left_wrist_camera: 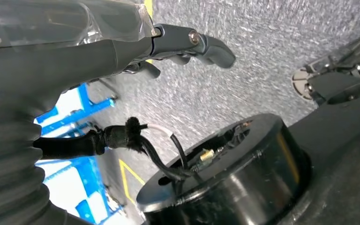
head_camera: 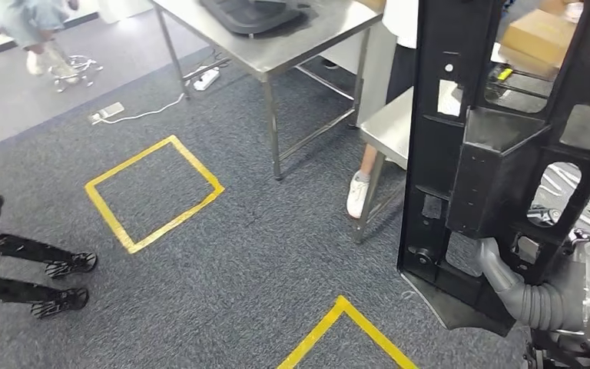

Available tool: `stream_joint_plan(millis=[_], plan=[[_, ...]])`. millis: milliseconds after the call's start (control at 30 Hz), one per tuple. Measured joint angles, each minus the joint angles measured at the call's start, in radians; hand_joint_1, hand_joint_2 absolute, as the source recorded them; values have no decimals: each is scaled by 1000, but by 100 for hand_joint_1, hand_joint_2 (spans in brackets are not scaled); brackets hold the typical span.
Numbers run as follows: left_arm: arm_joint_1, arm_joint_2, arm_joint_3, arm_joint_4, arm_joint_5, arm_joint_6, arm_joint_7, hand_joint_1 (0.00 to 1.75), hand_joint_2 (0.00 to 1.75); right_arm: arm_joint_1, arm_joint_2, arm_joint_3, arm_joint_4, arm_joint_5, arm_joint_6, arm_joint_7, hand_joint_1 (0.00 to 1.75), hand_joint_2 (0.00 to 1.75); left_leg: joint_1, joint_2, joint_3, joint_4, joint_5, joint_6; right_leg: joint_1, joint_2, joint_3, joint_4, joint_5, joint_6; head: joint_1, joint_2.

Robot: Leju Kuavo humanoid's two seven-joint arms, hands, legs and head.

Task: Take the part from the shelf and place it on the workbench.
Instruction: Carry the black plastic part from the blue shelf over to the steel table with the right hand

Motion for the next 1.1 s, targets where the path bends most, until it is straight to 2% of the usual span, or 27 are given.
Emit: stream_joint_plan(millis=[33, 67, 100, 133, 200, 233, 267, 300, 333, 400, 433, 467, 533, 567, 600, 633, 667, 700, 733, 767, 800, 833, 900, 933, 967, 1033, 1100], plan=[[-1, 0, 0, 0, 0, 6, 1, 0, 175, 2, 0, 0, 0, 0, 0, 0, 175, 175, 2, 5, 1, 0, -4, -4, -1, 16, 1, -3, 3, -9, 0, 0], [-2, 0, 0, 0, 0, 10, 1, 0, 175, 3, 0, -1, 0, 0, 0, 0, 175, 175, 3, -5, -6, 20, -19, -7, -2, 29, 6, -12, 7, -17, 0, 0], [-2, 0, 0, 0, -1, 13, 1, 0, 175, 3, -1, -2, 0, 1, -1, 0, 175, 175, 5, -24, -29, 72, -47, -10, -4, 42, 13, -21, 11, -24, 0, 0], [-2, 0, 0, 0, -1, 14, 1, 0, 175, 4, -1, -3, 0, 1, -1, 0, 175, 175, 6, -49, -66, 152, -86, -13, -5, 54, 18, -28, 14, -30, 0, 0], [-4, 1, 1, 0, -2, -1, 1, 0, 175, 6, -1, -3, 0, 1, -1, 0, 175, 175, 4, -79, -161, 346, -159, -15, -4, 79, 22, -33, 17, -35, 0, 0], [-6, 2, 1, 0, -3, -12, 1, 0, 175, 8, -1, -3, 0, 1, -1, 1, 175, 175, 4, -83, -193, 403, -171, -15, -4, 93, 24, -33, 16, -35, 0, 0], [-8, 2, 1, 0, -5, -23, 1, 0, 175, 11, -1, -3, 0, 1, -1, 1, 175, 175, 3, -86, -203, 415, -162, -14, -4, 107, 26, -33, 16, -35, 0, 0], [-9, 3, 1, 0, -7, -29, 1, 0, 175, 12, -1, -4, 0, 1, -1, 1, 175, 175, 3, -90, -189, 374, -131, -12, -5, 122, 29, -33, 16, -34, 0, 0], [-8, 4, 1, 0, -9, -30, 1, 0, 175, 12, -1, -4, 0, 1, -1, 1, 175, 175, 5, -103, -157, 296, -88, -10, -7, 138, 31, -33, 15, -33, 0, 0], [-5, 3, 1, 0, -10, -30, 2, 0, 175, 12, -1, -5, 0, 1, -1, 1, 175, 175, 10, -162, -85, 121, -10, -7, -8, 166, 29, -31, 16, -27, -1, 0], [-4, 3, 1, 0, -11, -30, 2, 0, 175, 12, -1, -5, 0, 1, -1, 1, 175, 175, 11, -186, -61, 61, 11, -6, -7, 179, 23, -28, 15, -21, -1, 0], [-4, 3, 1, 0, -11, -29, 2, 0, 175, 14, -1, -5, 0, 1, -1, 1, 175, 175, 12, -197, -49, 29, 20, -4, -6, 192, 16, -27, 16, -15, 0, 0], [-5, 1, 1, 0, -12, -29, 2, 0, 175, 18, -1, -6, 0, 1, -1, 1, 175, 175, 12, -173, -40, 6, 31, 4, -6, 211, 5, -25, 18, -4, 1, 0], [-5, 1, 1, 0, -12, -29, 2, 0, 175, 20, -2, -6, 0, 1, -1, 1, 175, 175, 13, -159, -39, 2, 35, 11, -6, 200, -3, -11, 8, 0, 2, 0], [-5, 0, 1, 0, -12, -29, 2, 0, 175, 21, -2, -7, 0, 1, -1, 1, 175, 175, 14, -146, -36, -5, 40, 17, -5, 179, -23, 30, -16, 3, 1, 0], [-4, 0, 1, 0, -12, -29, 2, 0, 175, 21, -2, -8, 0, 2, -1, 1, 175, 175, 14, -133, -34, -12, 44, 22, -4, 152, -55, 99, -53, 5, 2, 0], [-3, -1, 1, 0, -12, -29, 2, 0, 175, 21, -1, -8, 0, 2, -1, 1, 175, 175, 12, -121, -32, -15, 45, 25, -1, 128, -100, 193, -99, 7, 2, 0], [-2, -1, 1, 0, -12, -29, 2, 0, 175, 22, -1, -8, 0, 1, -1, 1, 175, 175, 11, -109, -31, -17, 44, 28, 0, 117, -146, 287, -137, 10, 2, 0], [-1, -1, 1, 0, -12, -29, 2, 0, 175, 23, -1, -9, 0, 1, -1, 1, 175, 175, 11, -97, -29, -17, 41, 29, 0, 113, -181, 357, -158, 11, 2, 0], [0, -1, 1, 0, -12, -29, 2, 0, 175, 25, -1, -9, 0, 1, -1, 1, 175, 175, 11, -86, -25, -17, 38, 30, 0, 110, -196, 384, -158, 12, 2, 0], [0, -1, 1, 0, -12, -29, 2, 0, 175, 26, -1, -9, 0, 1, -1, 1, 175, 175, 11, -75, -19, -17, 33, 29, 0, 105, -183, 356, -134, 12, 2, 0], [-1, -1, 1, 0, -13, -28, 1, 0, 175, 26, -1, -10, 0, 1, -1, 1, 175, 175, 13, -65, -11, -17, 28, 27, 0, 94, -147, 283, -94, 11, 2, 0], [-1, -1, 1, 0, -13, -26, 0, 0, 175, 24, -1, -13, 0, 1, -1, 1, 175, 175, 10, -48, 5, -16, 13, 17, 1, 38, -54, 100, -17, 9, 2, 0], [0, 0, 1, 0, -13, -24, 0, 0, 175, 23, -1, -15, 0, 1, 0, 1, 175, 175, 8, -41, 11, -15, 6, 11, 2, 16, -22, 36, 5, 6, 2, 0], [1, 0, 1, 0, -13, -18, 0, 0, 175, 22, -1, -15, 0, 1, 0, 1, 175, 175, 4, -33, 16, -16, 0, 6, 4, 5, -6, 3, 12, 2, 1, 0], [0, 0, 1, 0, -12, -2, -2, 0, 175, 22, -1, -17, 0, 1, 1, 1, 175, 175, 4, -15, 27, -22, -9, -5, 4, 28, 1, -14, 15, -11, 1, 0], [-2, 0, 1, -1, -12, 8, -3, 0, 175, 22, -1, -19, 0, 1, 2, 1, 175, 175, 7, -32, 17, 18, -39, -14, 1, 51, 14, -28, 19, -25, 1, 0]])
